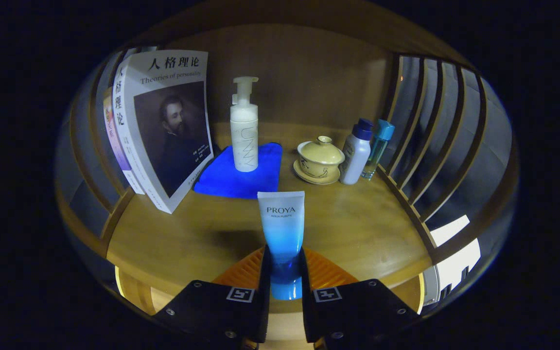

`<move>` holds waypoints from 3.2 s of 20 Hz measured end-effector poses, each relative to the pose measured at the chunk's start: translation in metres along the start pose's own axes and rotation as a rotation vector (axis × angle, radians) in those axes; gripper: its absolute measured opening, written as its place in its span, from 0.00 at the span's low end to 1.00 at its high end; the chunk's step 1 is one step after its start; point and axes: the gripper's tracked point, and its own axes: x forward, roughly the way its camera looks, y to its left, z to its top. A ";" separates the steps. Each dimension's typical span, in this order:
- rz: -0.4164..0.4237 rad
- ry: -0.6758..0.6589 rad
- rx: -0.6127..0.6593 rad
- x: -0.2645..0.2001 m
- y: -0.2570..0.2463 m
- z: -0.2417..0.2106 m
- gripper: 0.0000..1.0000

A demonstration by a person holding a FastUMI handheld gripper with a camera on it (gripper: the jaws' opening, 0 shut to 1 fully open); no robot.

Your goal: Pull open the drawer, take out the items inside it, and place them on the countertop above the cabinet.

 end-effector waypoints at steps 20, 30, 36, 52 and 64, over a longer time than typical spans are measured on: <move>0.098 -0.389 0.127 -0.104 0.005 0.004 0.96; 0.076 -0.642 0.055 -0.233 0.007 -0.109 0.96; 0.148 -0.561 0.010 -0.250 0.036 -0.199 0.96; 0.075 -0.447 0.127 -0.211 0.032 -0.259 0.96; 0.094 -0.451 0.087 -0.186 0.026 -0.242 0.97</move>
